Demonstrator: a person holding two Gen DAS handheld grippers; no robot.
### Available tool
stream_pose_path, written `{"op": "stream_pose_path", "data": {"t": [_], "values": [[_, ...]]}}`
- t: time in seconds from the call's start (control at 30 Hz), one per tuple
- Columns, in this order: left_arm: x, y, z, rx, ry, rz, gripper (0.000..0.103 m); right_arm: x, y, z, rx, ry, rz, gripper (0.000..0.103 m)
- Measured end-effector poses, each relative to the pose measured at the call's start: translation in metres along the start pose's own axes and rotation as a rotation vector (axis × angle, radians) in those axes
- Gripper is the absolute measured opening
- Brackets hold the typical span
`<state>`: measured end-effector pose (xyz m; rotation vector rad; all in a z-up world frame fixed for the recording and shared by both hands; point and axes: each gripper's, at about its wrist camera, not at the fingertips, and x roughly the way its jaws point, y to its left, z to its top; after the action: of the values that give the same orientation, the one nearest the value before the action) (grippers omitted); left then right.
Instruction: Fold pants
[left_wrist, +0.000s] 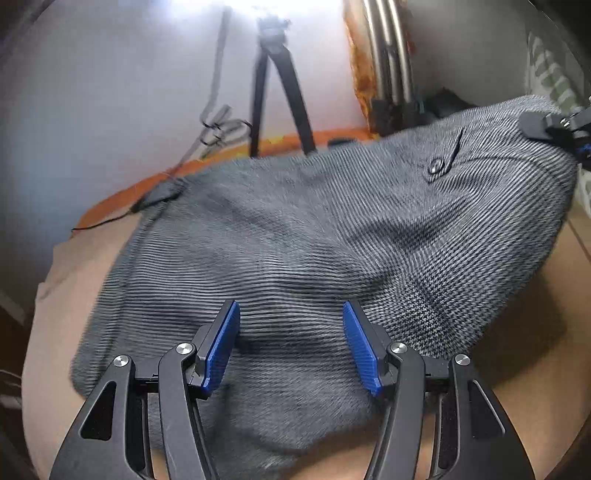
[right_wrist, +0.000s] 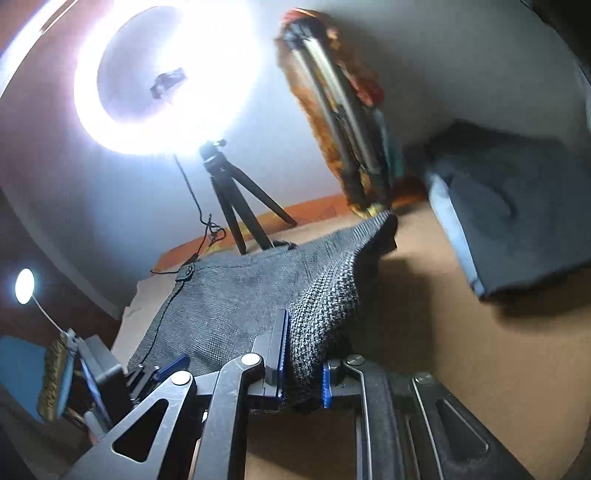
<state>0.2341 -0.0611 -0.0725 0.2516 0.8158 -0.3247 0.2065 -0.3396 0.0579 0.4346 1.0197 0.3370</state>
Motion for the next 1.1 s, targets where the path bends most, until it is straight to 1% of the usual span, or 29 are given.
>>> {"op": "stream_pose_path", "data": {"t": [0.07,0.1,0.2,0.37,0.5,0.57,0.7,0.87,0.9,1.1], "values": [[-0.018,0.02,-0.001,-0.05,-0.025,-0.017,0.058,0.0,0.011,0.004,-0.033,-0.004,-0.007,0.012],[-0.025,0.028,-0.002,-0.068,-0.037,-0.013,0.058,0.0,0.019,0.007,-0.052,-0.008,-0.01,0.012],[-0.045,0.062,-0.005,-0.13,-0.076,0.026,0.058,0.003,0.046,0.015,-0.116,-0.014,-0.015,0.012],[-0.068,0.13,-0.017,-0.26,-0.104,0.109,0.058,0.011,0.094,0.019,-0.222,-0.022,-0.018,0.012],[-0.086,0.18,-0.028,-0.378,-0.138,0.147,0.058,0.023,0.136,0.014,-0.309,-0.019,-0.02,0.012],[-0.092,0.197,-0.033,-0.424,-0.151,0.164,0.058,0.035,0.161,0.01,-0.345,-0.01,-0.02,0.012],[-0.095,0.217,-0.044,-0.476,-0.155,0.188,0.058,0.058,0.196,-0.003,-0.407,0.013,-0.026,0.011],[-0.096,0.23,-0.052,-0.511,-0.161,0.194,0.058,0.096,0.243,-0.029,-0.515,0.068,-0.03,0.011],[-0.096,0.232,-0.054,-0.516,-0.163,0.197,0.058,0.107,0.254,-0.038,-0.541,0.09,-0.028,0.011],[-0.101,0.247,-0.06,-0.55,-0.178,0.205,0.058,0.15,0.286,-0.074,-0.643,0.164,-0.041,0.011]]}}
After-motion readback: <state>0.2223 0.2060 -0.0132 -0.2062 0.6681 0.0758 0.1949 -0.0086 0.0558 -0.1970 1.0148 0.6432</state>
